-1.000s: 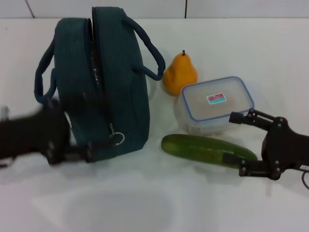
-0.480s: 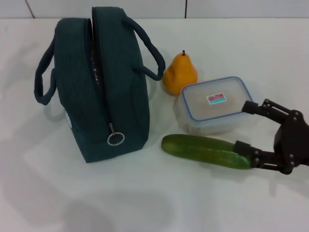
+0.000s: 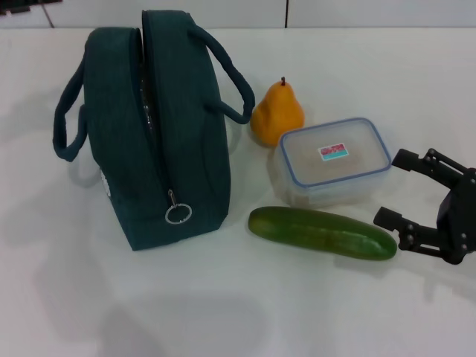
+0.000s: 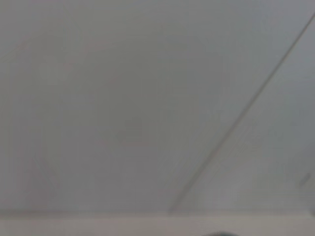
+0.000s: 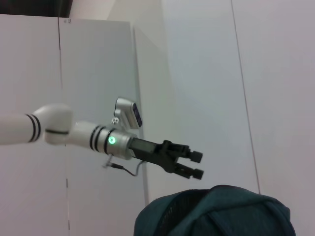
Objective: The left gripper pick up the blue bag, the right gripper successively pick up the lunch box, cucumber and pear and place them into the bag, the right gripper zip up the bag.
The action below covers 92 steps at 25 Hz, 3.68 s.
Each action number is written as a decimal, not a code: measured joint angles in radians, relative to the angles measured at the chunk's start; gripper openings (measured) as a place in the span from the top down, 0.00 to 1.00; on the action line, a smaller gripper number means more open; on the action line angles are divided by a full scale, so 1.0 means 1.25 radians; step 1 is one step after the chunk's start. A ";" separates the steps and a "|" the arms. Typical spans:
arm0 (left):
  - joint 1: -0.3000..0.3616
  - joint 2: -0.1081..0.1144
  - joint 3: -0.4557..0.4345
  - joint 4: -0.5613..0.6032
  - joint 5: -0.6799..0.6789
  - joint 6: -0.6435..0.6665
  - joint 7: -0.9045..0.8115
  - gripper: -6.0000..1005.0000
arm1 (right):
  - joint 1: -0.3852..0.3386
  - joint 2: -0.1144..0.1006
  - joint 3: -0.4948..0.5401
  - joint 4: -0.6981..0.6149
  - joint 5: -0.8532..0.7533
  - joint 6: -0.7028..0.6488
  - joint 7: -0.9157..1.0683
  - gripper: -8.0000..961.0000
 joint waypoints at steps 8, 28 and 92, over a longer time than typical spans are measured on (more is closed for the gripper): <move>0.043 -0.020 0.112 0.295 0.085 0.131 -0.261 0.20 | -0.009 -0.001 0.004 -0.001 0.001 0.002 0.000 0.11; -0.031 -0.088 0.175 0.269 0.315 0.119 -0.280 0.23 | -0.021 -0.002 0.006 0.000 0.002 0.009 -0.003 0.12; -0.054 -0.115 0.221 0.253 0.304 0.124 -0.264 0.95 | 0.154 0.008 0.018 0.171 0.118 0.463 0.527 0.14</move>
